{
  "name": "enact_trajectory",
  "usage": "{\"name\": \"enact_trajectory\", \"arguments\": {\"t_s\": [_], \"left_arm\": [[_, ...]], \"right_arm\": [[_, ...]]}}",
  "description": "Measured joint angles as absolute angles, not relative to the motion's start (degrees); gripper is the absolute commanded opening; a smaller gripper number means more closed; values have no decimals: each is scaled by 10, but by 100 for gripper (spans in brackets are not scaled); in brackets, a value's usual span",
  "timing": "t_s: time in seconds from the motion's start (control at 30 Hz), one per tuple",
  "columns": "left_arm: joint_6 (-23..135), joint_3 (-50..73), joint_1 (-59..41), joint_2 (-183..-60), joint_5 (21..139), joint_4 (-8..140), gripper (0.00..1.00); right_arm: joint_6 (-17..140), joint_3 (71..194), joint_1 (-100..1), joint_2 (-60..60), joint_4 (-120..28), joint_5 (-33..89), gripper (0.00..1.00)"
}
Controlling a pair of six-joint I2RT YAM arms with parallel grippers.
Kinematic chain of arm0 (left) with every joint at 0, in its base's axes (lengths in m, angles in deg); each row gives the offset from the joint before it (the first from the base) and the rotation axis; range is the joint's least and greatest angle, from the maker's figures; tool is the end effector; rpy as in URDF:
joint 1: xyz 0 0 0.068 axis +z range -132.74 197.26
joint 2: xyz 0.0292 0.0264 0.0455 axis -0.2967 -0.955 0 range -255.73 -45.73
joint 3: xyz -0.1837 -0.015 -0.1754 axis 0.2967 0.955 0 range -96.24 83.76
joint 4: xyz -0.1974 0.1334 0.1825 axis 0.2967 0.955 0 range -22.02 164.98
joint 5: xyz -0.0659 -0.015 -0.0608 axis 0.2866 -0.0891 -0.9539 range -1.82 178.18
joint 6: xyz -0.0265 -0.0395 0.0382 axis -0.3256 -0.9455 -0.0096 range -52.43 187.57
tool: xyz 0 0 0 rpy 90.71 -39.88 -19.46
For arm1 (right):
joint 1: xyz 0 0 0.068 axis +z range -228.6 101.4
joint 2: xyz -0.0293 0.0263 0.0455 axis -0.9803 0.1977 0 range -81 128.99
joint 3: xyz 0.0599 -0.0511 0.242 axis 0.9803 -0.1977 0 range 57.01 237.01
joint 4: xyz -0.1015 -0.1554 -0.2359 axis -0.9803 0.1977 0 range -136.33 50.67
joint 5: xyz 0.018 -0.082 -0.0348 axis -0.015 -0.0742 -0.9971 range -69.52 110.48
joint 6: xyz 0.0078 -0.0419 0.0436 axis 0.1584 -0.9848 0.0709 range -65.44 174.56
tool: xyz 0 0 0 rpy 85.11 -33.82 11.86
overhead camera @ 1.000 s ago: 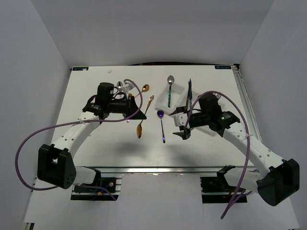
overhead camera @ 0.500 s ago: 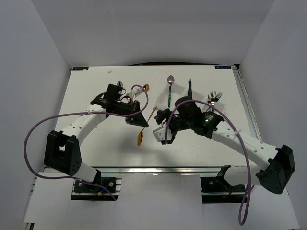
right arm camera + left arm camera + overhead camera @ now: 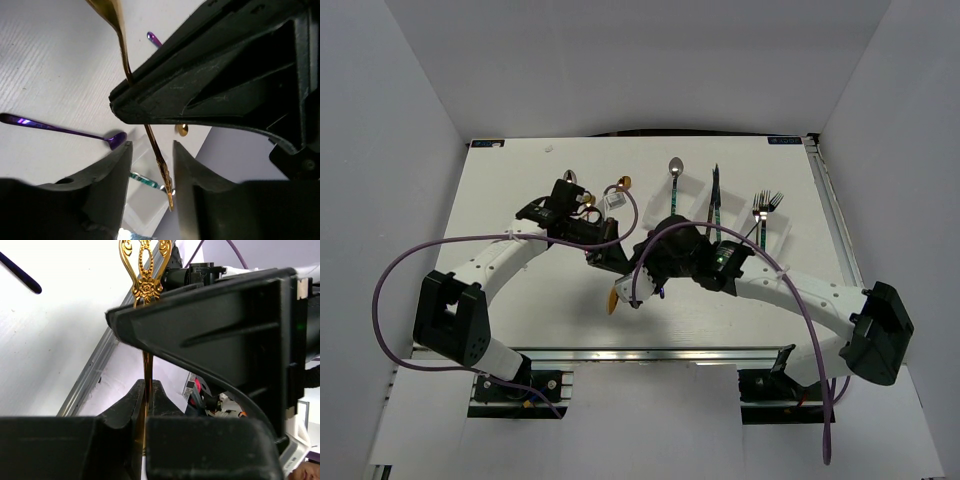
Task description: Sort the eating utensils into containers
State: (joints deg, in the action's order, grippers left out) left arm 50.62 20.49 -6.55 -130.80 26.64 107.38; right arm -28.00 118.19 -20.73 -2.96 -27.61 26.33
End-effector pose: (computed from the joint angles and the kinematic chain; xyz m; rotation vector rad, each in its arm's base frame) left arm 0.2883 -0.1710 0.2230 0.5456 2.5415 -1.6635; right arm 0.1861 0.3052 0.2583 -2.0805 0.6873 -0.1315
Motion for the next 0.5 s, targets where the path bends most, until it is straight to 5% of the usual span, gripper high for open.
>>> {"name": "enact_trajectory", "arguments": {"t_s": [0.2,0.5], "left_arm": [[519,205,-66,-1314,264,1085,3],[525,192,-65,-1326,278,1096,47]], "right_arm": [[-286,1182,-205,-25,-285,249,20],[-296,1181,-204,-24,-264,255,0]]}}
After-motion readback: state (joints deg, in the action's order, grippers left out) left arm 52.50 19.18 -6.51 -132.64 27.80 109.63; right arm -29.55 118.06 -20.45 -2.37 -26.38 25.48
